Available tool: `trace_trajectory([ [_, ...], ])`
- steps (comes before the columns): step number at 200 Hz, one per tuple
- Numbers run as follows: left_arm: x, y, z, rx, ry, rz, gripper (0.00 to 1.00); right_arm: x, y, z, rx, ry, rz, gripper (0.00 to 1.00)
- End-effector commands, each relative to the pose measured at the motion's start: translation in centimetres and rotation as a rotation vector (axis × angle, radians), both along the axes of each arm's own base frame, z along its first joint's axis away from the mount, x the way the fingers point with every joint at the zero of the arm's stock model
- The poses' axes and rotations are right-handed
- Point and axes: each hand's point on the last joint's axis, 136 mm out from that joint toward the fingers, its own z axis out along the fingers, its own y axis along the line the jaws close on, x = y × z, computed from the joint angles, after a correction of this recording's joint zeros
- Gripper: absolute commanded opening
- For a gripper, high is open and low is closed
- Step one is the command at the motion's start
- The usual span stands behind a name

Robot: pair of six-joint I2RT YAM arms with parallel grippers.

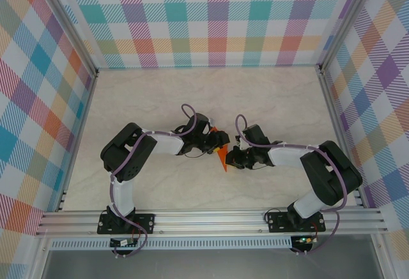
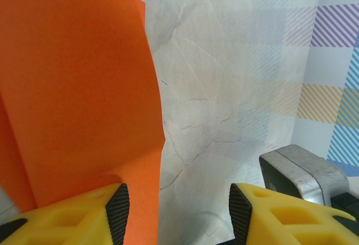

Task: Fold a paper plane with a square sheet of paper (pick it up from the middle)
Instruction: Fold the wing for the fifth time at the center of the table.

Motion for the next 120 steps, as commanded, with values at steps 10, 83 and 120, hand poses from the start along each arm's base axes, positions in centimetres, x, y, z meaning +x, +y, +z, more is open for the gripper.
trace_trajectory([
  [10, -0.08, 0.99, -2.12, 0.065, 0.042, 0.020, 0.53, -2.33, -0.18, -0.82, -0.003, 0.083, 0.033, 0.15],
  [83, -0.15, 0.99, -2.15, 0.066, 0.042, 0.019, 0.53, -2.51, -0.27, -1.17, -0.015, 0.089, 0.033, 0.10],
  [120, -0.20, 1.00, -2.23, 0.065, 0.046, 0.018, 0.53, -2.22, -0.10, -0.45, -0.008, 0.074, 0.032, 0.12],
])
